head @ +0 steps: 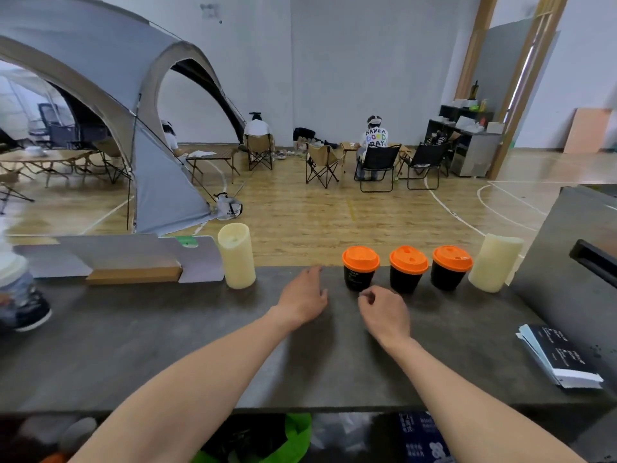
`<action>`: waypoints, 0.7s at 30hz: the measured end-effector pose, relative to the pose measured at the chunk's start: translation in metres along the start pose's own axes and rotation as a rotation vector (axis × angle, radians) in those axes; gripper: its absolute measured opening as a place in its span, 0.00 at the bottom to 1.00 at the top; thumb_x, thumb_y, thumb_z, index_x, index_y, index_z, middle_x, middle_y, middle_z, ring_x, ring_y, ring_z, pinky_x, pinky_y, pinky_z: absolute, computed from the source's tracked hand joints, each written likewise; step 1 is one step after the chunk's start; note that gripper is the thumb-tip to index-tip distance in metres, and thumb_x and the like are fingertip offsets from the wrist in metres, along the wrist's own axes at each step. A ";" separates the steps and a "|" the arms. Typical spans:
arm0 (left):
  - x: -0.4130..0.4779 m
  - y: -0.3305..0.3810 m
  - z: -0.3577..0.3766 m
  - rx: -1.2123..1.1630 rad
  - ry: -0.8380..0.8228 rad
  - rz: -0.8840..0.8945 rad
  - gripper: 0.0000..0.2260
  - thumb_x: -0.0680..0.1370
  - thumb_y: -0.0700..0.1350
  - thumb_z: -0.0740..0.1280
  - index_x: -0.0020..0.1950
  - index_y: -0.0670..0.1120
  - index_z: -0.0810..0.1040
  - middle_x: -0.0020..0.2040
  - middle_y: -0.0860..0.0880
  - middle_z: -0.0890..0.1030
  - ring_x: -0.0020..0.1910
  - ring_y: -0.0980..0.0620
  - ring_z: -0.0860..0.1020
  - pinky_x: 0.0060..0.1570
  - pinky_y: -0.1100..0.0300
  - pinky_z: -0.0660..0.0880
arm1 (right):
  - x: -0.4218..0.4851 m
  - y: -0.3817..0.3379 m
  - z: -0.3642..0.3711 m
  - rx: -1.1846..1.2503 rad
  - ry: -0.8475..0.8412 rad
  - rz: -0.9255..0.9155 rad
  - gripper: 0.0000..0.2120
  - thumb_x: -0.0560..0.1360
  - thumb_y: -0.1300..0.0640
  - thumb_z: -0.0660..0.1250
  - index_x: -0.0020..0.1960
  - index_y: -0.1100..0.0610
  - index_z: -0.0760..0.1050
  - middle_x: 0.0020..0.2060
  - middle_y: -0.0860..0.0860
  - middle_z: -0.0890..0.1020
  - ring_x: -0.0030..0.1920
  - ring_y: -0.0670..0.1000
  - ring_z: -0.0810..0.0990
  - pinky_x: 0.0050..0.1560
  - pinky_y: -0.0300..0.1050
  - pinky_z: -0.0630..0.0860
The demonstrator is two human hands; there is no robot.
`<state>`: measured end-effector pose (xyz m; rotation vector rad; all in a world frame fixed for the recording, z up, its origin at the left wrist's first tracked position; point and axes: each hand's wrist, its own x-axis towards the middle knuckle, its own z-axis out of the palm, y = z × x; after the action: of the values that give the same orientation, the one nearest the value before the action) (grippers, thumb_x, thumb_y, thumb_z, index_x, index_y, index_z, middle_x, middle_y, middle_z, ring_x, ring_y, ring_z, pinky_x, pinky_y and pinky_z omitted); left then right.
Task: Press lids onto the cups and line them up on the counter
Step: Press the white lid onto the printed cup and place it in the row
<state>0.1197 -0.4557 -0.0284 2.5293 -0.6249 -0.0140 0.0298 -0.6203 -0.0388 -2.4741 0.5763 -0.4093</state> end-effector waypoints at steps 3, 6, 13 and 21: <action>-0.022 -0.027 -0.030 0.219 0.109 0.064 0.21 0.82 0.52 0.61 0.73 0.48 0.71 0.67 0.44 0.76 0.64 0.43 0.77 0.59 0.50 0.75 | -0.013 -0.033 0.017 -0.016 -0.050 -0.152 0.13 0.76 0.52 0.66 0.59 0.49 0.81 0.54 0.50 0.86 0.56 0.55 0.83 0.51 0.47 0.77; -0.051 -0.066 -0.069 0.373 0.195 0.070 0.20 0.82 0.55 0.60 0.70 0.48 0.74 0.63 0.45 0.78 0.60 0.43 0.78 0.54 0.50 0.76 | -0.020 -0.082 0.044 -0.043 -0.124 -0.346 0.19 0.77 0.52 0.65 0.67 0.52 0.76 0.62 0.51 0.82 0.63 0.52 0.79 0.61 0.47 0.75; -0.147 -0.197 -0.179 0.488 0.310 -0.088 0.21 0.82 0.57 0.60 0.72 0.51 0.71 0.64 0.48 0.77 0.63 0.45 0.76 0.60 0.50 0.75 | -0.067 -0.234 0.115 0.043 -0.240 -0.583 0.19 0.77 0.53 0.67 0.67 0.54 0.75 0.62 0.52 0.80 0.62 0.55 0.79 0.60 0.50 0.75; -0.241 -0.323 -0.282 0.534 0.446 -0.244 0.23 0.80 0.56 0.63 0.74 0.49 0.69 0.70 0.45 0.72 0.67 0.43 0.72 0.61 0.49 0.75 | -0.135 -0.391 0.197 0.183 -0.336 -0.723 0.27 0.78 0.51 0.67 0.75 0.54 0.67 0.71 0.52 0.73 0.70 0.53 0.74 0.68 0.49 0.72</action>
<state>0.0809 0.0315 0.0256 2.9528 -0.1447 0.6928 0.1143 -0.1728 0.0109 -2.4238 -0.4906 -0.2812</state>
